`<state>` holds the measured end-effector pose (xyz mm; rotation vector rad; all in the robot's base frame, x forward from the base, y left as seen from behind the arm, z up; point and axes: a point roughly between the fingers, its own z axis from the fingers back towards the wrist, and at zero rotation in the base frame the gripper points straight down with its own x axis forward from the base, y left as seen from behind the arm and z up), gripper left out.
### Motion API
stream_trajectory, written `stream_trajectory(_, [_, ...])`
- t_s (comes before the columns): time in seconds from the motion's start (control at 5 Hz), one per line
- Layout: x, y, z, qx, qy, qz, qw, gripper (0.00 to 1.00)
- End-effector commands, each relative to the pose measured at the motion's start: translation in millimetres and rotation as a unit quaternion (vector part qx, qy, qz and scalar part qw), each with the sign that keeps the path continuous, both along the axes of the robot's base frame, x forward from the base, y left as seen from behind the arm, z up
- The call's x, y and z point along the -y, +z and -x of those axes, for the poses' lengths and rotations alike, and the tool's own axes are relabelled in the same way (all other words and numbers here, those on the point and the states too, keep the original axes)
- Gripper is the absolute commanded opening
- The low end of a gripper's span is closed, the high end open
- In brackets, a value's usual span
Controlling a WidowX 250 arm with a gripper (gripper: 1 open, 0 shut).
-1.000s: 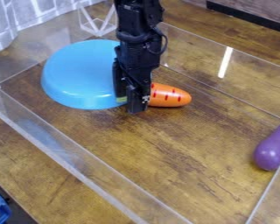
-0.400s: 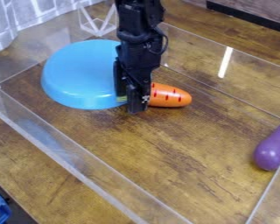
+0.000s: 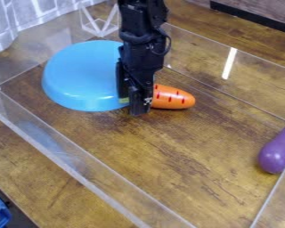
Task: Move the carrot to the left side
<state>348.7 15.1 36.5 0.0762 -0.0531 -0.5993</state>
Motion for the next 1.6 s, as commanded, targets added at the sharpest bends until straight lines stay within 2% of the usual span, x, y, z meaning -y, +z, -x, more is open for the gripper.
stream_trajectory(0.0, [-19.1,18.4,-13.5,0.038,0.009,-0.009,0.9992,0.00])
stream_trajectory(1.4, [-21.1,25.1,-14.4,0.045,-0.005,-0.019,0.9988,0.00])
